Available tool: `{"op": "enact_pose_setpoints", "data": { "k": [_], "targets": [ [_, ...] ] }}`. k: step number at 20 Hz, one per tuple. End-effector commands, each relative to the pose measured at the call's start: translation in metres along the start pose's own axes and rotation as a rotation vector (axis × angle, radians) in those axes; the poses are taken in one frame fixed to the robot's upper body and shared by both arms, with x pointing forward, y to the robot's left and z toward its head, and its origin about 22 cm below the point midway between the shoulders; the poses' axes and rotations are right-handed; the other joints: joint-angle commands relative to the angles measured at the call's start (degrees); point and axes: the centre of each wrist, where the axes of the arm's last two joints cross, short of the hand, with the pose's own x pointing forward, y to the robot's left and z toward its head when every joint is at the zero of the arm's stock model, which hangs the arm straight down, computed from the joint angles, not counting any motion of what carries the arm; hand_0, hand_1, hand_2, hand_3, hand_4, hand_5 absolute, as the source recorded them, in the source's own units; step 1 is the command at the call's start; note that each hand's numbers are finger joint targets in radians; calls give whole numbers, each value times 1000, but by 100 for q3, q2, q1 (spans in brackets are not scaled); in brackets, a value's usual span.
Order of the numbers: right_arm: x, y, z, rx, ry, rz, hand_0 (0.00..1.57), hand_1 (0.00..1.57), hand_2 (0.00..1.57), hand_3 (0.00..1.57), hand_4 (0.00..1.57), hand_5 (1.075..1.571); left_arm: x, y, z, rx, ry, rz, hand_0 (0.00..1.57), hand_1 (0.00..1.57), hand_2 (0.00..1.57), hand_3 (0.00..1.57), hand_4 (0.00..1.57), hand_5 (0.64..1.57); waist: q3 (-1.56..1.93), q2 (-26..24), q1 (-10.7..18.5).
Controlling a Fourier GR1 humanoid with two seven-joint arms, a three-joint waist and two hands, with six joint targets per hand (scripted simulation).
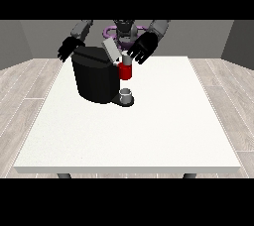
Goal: Insert the coffee pod into the coffee machine and close the lid
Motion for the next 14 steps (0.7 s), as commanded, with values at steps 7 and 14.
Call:
{"op": "enact_pose_setpoints", "data": {
  "k": [7,14],
  "targets": [
    [-6,4,6,-13,-1,-30,0,0,0,0,518,1571,0,-2,-1,-11,-23,14,1185,1185,1264,1195,497,1571,0,147,29],
    [2,-12,-2,-32,-32,-23,0,0,0,0,481,1571,2,-12,-2,-13,-13,-20,1160,1160,1244,1185,506,1571,0,166,38]
  ]
}}
